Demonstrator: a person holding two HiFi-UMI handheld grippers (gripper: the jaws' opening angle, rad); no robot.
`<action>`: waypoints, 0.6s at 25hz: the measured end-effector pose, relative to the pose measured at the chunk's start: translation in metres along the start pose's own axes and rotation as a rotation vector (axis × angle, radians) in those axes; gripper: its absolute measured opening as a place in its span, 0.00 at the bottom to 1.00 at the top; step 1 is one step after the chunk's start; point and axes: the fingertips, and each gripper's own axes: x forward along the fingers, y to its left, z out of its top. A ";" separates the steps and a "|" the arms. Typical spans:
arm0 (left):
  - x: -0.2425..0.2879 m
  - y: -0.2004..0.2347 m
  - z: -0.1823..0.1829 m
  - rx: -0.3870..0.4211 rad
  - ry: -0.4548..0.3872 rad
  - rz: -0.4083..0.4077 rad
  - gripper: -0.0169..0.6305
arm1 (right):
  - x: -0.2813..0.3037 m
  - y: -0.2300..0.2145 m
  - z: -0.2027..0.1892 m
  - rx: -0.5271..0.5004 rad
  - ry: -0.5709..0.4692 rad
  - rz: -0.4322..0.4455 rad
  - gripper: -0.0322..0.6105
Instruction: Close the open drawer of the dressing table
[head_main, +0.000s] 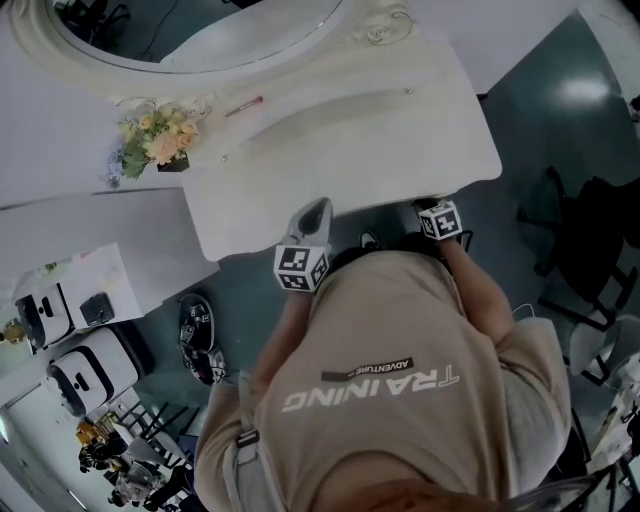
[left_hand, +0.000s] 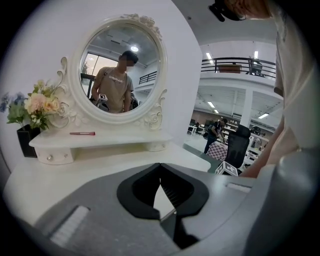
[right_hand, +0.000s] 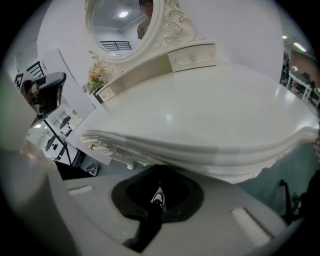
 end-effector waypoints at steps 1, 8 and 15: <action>0.000 0.000 0.000 0.004 -0.003 -0.014 0.04 | 0.000 0.000 0.002 0.010 -0.011 -0.008 0.06; -0.001 0.000 -0.005 0.048 0.005 -0.074 0.04 | -0.031 0.036 0.011 0.050 -0.062 0.048 0.06; -0.005 -0.019 0.033 0.108 -0.100 -0.126 0.04 | -0.128 0.103 0.095 -0.025 -0.393 0.148 0.06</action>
